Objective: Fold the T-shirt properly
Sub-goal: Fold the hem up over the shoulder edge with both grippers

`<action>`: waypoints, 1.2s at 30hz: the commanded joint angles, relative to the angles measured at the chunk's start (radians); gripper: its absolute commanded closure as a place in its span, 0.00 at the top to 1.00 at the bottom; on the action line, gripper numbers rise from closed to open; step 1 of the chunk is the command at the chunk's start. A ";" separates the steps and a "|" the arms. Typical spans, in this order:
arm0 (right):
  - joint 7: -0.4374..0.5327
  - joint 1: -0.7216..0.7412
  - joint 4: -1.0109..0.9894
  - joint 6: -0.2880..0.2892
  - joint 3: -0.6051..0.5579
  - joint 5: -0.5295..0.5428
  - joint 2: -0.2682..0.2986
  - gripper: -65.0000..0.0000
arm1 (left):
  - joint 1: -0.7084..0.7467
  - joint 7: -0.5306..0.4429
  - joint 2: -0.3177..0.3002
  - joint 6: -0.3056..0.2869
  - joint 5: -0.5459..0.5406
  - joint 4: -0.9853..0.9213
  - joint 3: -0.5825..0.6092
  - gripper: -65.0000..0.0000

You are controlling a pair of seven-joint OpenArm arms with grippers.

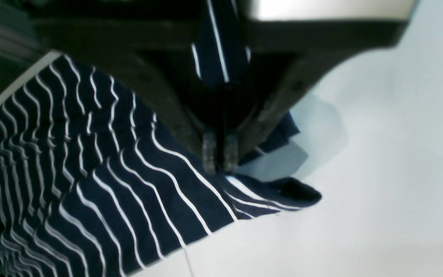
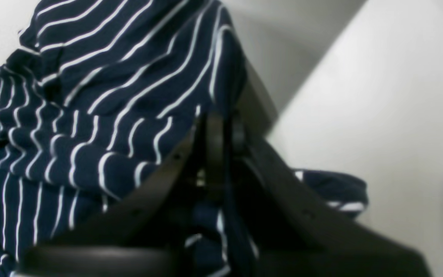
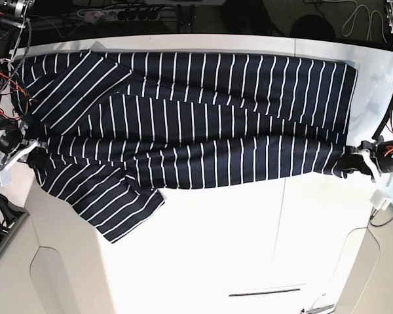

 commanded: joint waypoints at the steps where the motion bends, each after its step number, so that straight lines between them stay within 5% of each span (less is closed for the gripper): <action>1: 0.010 0.009 0.019 0.004 0.016 0.019 0.020 0.00 | -0.003 -0.013 -0.024 -0.008 -0.018 0.029 -0.010 0.00; 16: 0.028 -0.078 0.017 0.002 0.064 0.002 0.017 0.00 | 0.089 -0.051 -0.005 -0.008 0.028 0.047 -0.010 0.00; 20: 0.064 -0.074 0.018 -0.001 0.064 -0.001 0.018 0.45 | 0.092 -0.051 0.018 -0.008 0.029 0.047 -0.010 0.00; 22: 0.068 -0.072 0.018 -0.001 0.068 -0.001 0.020 0.57 | 0.091 -0.051 0.029 -0.008 0.031 0.047 -0.010 0.00; 36: 0.196 0.025 0.017 -0.008 0.178 -0.011 0.016 0.57 | 0.096 -0.074 0.047 -0.008 0.088 0.047 -0.010 0.00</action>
